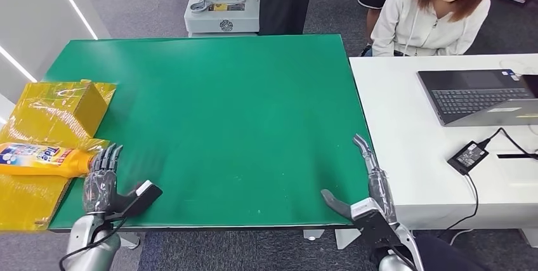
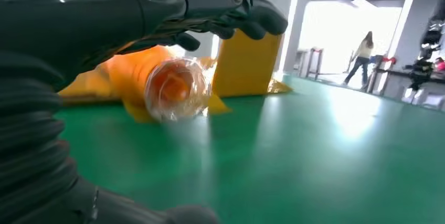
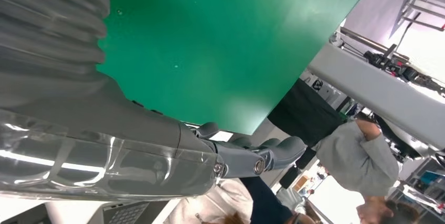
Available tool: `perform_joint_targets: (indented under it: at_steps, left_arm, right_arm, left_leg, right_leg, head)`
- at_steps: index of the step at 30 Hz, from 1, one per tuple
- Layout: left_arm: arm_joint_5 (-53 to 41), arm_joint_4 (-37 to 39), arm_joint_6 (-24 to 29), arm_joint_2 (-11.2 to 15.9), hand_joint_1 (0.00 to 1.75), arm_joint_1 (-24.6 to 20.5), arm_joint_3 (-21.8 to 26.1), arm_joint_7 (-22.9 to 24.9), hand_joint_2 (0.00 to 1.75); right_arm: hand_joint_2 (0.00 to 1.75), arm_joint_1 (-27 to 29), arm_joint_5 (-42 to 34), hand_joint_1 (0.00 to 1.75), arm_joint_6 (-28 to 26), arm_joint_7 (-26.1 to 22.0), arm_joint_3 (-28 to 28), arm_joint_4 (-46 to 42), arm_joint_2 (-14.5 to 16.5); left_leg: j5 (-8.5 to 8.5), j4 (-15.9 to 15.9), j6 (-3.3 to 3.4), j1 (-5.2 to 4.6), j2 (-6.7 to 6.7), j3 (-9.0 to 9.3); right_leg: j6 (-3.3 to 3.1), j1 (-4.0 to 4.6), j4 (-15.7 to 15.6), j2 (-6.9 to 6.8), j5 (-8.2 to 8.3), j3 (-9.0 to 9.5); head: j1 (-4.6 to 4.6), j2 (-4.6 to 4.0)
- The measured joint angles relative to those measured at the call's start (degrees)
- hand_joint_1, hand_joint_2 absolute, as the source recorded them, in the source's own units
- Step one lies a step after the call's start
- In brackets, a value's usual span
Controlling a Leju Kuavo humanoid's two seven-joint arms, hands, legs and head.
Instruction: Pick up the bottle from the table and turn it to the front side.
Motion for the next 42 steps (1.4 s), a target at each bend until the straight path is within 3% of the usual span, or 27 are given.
perform_joint_targets:
  at_steps: [3,5,8,14,27,30,37,42]
  left_arm:
    - [9.7,0.0,-1.4,-4.3,0.0,0.5,3.9,-4.3,1.75]
    - [21.6,-1.6,-3.9,-6.6,0.0,2.2,3.0,-4.7,1.75]
    - [37.1,-5.5,-5.5,-9.2,0.0,5.2,-2.0,-4.8,1.75]
    - [51.1,-14.3,-4.3,-10.8,0.0,8.6,-15.4,-4.8,1.75]
    - [60.2,-29.4,-2.2,-11.1,0.0,10.8,-33.6,-4.8,1.75]
    - [63.1,-32.5,-5.6,-11.1,0.0,11.3,-37.0,-4.8,1.75]
    - [66.0,-38.1,-20.1,-12.1,0.0,11.8,-45.6,-4.4,1.75]
    - [66.7,-40.1,-24.3,-12.6,0.0,11.7,-50.0,-2.1,1.75]
  right_arm:
    - [1.75,0.6,-0.2,0.0,0.5,-0.3,0.0,0.0,0.0]
    - [1.75,0.8,-0.2,0.0,0.9,-0.8,0.0,0.1,0.0]
    - [1.75,1.2,-0.3,0.0,1.3,-1.4,0.0,0.3,0.1]
    - [1.75,2.5,-0.7,0.0,0.6,-2.1,-0.6,0.0,1.1]
    - [1.75,7.0,-2.5,0.0,-2.7,-2.9,-1.7,-3.4,2.6]
    - [1.75,7.7,-2.7,0.0,-3.4,-3.0,-1.7,-4.4,2.8]
    - [1.75,9.5,-3.3,0.0,-5.1,-3.4,-1.4,-6.9,4.0]
    - [1.75,11.5,-2.9,0.0,-6.6,-2.8,-1.3,-10.1,4.6]
  left_leg:
    - [-0.01,0.0,0.02,0.0,0.0,-0.02]
    - [-0.04,0.0,0.05,0.01,0.08,0.0]
    - [-0.1,0.0,0.13,0.03,0.12,-0.03]
    - [-0.11,0.0,0.14,0.06,0.07,-0.09]
    - [-0.12,0.0,0.16,0.06,0.08,-0.11]
    - [-0.13,0.0,0.17,0.06,0.08,-0.11]
    - [-0.14,0.0,0.18,0.05,0.08,-0.12]
    - [-0.17,0.0,0.21,0.05,0.1,-0.11]
  right_leg:
    - [0.0,0.0,0.0,0.0,0.0,-0.01]
    - [0.0,0.0,0.0,0.11,0.0,-0.04]
    - [0.01,0.02,0.0,0.14,-0.03,-0.08]
    - [0.02,0.05,0.0,0.07,-0.06,-0.11]
    - [0.04,0.05,0.0,0.07,-0.07,-0.11]
    - [0.05,0.05,0.0,0.08,-0.08,-0.12]
    - [0.05,0.04,0.0,0.06,-0.07,-0.12]
    - [0.05,0.04,0.0,0.08,-0.08,-0.13]
  head:
    - [0.02,0.0]
    - [0.0,0.0]
    - [-0.01,0.0]
    - [-0.01,0.0]
    - [-0.01,0.0]
    - [0.01,0.0]
    - [0.0,0.0]
    - [0.01,0.0]
